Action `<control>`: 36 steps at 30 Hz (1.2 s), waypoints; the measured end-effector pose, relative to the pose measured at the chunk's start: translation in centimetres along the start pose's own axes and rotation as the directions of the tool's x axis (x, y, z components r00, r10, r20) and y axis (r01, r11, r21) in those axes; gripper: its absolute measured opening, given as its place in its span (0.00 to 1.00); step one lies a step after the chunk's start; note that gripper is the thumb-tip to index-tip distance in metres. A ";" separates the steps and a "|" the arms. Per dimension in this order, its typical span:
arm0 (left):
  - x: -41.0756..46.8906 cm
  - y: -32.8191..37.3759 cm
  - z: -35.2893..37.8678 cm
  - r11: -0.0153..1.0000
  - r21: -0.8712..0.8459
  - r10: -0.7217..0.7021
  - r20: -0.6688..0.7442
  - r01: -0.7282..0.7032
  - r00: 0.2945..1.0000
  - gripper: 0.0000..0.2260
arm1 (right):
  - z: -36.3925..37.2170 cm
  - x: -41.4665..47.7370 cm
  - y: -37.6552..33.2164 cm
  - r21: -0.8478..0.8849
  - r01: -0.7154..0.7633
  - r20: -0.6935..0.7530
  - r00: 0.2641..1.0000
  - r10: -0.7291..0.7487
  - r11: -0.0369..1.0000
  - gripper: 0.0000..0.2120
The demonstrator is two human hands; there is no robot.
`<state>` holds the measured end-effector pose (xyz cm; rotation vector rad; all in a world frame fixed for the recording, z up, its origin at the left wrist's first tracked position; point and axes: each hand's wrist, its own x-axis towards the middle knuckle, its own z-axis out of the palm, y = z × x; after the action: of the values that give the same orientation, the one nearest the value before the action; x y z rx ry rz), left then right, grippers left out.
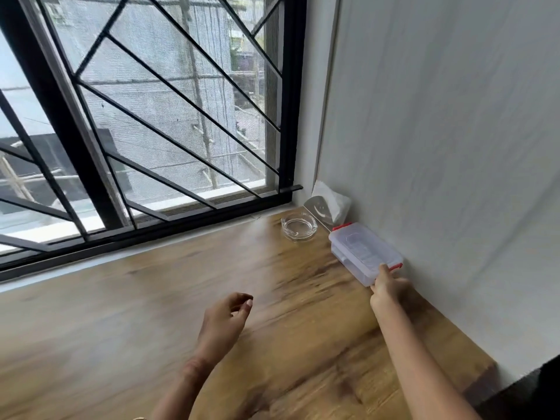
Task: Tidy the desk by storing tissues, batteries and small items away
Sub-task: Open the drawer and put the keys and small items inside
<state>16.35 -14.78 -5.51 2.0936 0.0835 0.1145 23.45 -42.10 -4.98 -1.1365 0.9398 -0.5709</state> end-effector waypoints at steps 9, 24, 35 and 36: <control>-3.2 -0.2 -2.0 0.999 0.032 -0.036 -0.057 0.037 0.998 0.08 | -0.1 -4.0 1.4 -0.194 0.432 -0.048 0.893 -0.448 0.881 0.18; -13.6 -4.9 -12.5 0.992 -0.013 -0.123 -0.244 0.124 0.962 0.08 | -0.1 -22.6 8.2 -0.013 0.658 0.556 0.630 -0.541 0.753 0.08; -32.1 -10.7 -24.0 0.975 -0.128 -0.222 -0.452 0.184 0.864 0.10 | -8.8 -41.2 15.5 -0.008 0.610 0.810 0.468 -0.352 0.792 0.06; -33.7 -11.4 -24.7 0.968 -0.144 -0.249 -0.469 0.205 0.847 0.09 | -9.9 -42.7 16.0 -0.007 0.587 0.825 0.461 -0.327 0.810 0.06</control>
<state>-20.18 8.56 -4.68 1.9058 0.6197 0.4909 -7.96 -7.71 -6.97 -1.7409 -0.1292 -0.2712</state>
